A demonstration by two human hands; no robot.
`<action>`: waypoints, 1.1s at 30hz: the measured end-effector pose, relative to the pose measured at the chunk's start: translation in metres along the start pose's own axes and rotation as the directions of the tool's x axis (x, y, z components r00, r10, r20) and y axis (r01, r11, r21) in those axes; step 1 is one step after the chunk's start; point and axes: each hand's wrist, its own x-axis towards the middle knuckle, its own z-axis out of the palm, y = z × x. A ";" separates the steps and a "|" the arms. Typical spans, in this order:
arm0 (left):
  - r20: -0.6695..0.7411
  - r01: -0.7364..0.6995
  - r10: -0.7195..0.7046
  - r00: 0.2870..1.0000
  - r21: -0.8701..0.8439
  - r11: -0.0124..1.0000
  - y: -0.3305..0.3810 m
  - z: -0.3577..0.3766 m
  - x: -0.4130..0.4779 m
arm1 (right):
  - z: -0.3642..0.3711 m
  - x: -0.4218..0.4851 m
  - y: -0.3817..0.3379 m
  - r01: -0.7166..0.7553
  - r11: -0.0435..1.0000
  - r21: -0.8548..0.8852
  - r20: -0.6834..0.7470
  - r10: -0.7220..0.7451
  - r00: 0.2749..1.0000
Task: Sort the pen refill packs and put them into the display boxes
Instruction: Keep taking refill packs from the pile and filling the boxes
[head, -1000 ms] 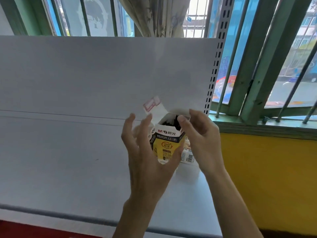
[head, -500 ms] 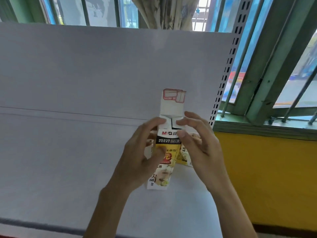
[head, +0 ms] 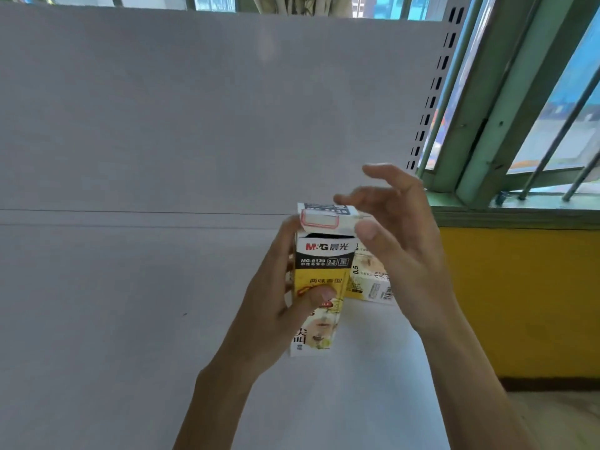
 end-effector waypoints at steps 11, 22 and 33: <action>-0.065 0.074 -0.080 0.995 -0.083 0.994 -0.012 -0.001 -0.002 | 0.008 0.015 -0.005 0.076 0.989 -0.125 0.105 -0.063 0.992; -0.106 0.023 -0.018 0.994 0.042 0.999 -0.003 0.001 -0.001 | 0.003 0.007 0.012 0.134 0.983 -0.123 0.139 -0.117 0.983; -0.649 -0.009 -0.061 0.759 -0.103 0.995 0.001 0.007 0.013 | 0.009 -0.043 0.045 -0.232 0.927 -0.296 0.001 0.243 0.970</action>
